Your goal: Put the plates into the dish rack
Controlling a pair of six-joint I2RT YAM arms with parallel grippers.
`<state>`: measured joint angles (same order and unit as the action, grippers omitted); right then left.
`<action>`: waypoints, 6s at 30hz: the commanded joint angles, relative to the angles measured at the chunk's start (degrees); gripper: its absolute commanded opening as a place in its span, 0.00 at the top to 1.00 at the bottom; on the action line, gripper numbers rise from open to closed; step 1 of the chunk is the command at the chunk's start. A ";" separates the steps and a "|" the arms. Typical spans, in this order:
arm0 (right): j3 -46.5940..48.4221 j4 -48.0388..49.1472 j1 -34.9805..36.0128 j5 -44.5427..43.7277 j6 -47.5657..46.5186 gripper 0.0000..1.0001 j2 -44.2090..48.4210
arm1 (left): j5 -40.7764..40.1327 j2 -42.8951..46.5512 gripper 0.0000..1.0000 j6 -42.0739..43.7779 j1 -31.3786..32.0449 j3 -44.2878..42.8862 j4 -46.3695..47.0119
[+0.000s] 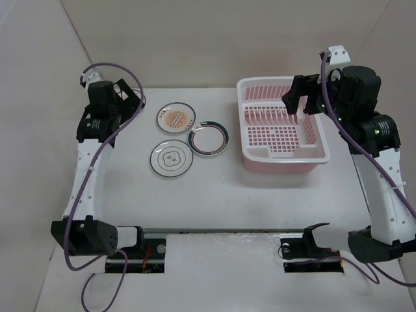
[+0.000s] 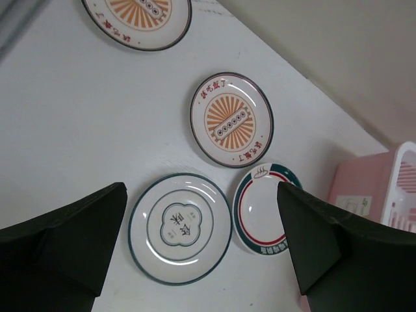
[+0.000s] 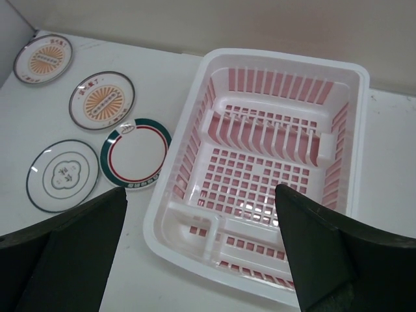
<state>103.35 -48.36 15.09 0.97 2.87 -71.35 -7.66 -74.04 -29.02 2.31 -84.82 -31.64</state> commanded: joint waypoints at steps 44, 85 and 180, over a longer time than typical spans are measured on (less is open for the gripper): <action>-2.54 4.41 11.27 12.83 1.17 0.00 -0.81 | 17.07 -44.08 0.04 -48.24 -11.89 15.50 66.46; 1.85 4.41 11.27 19.77 4.33 0.00 -10.30 | 1.07 -54.45 0.21 -50.00 -12.85 -2.90 40.96; -9.92 26.82 44.41 -16.61 -39.96 0.07 -21.46 | 35.25 -7.26 1.00 -39.28 4.72 -2.28 -3.78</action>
<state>90.63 -22.61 59.29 -16.99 -36.58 -92.27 24.34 -84.33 -66.85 6.68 -87.33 -38.79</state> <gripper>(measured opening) 0.933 0.039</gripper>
